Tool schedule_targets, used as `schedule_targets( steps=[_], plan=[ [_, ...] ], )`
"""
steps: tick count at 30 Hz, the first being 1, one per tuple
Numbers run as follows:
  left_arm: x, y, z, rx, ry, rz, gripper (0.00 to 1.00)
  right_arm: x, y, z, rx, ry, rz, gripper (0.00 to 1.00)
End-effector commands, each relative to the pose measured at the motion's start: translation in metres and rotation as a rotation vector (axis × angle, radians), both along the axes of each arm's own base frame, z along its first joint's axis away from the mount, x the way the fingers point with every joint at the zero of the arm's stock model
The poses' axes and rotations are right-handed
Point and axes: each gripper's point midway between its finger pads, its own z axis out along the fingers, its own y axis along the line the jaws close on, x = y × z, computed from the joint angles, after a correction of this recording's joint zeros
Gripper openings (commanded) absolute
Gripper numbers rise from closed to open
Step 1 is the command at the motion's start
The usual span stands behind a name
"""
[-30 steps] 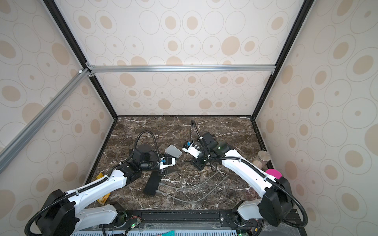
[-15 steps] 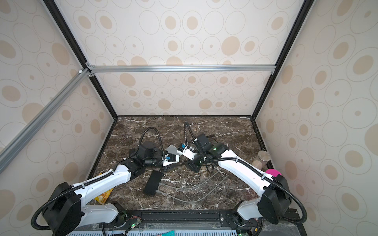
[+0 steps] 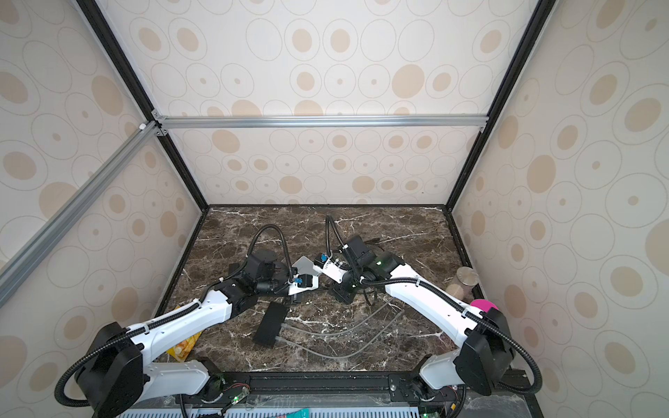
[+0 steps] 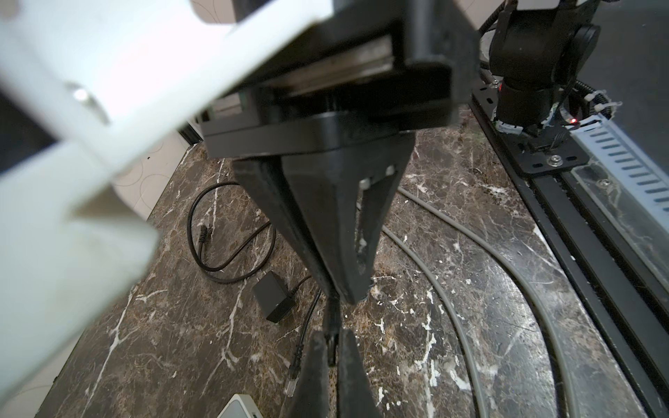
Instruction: Insert the plug into the switch port
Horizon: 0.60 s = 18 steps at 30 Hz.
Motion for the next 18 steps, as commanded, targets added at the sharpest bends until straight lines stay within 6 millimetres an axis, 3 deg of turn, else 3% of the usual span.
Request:
schedule_targets(
  steps=[1, 7, 12, 18],
  plan=[
    [-0.006, -0.005, 0.012, -0.005, -0.038, -0.062, 0.0, -0.003, -0.001, 0.007, -0.016, -0.028, 0.032, 0.31],
    [-0.028, -0.005, 0.017, -0.032, -0.031, -0.18, 0.0, -0.008, -0.007, 0.009, 0.014, -0.221, 0.169, 0.37],
    [-0.036, -0.005, 0.021, -0.041, -0.027, -0.224, 0.0, -0.023, -0.005, 0.017, 0.174, -0.397, 0.272, 0.37],
    [-0.038, -0.004, 0.022, -0.042, -0.028, -0.231, 0.0, -0.036, 0.004, 0.027, 0.371, -0.426, 0.265, 0.34]
  ],
)
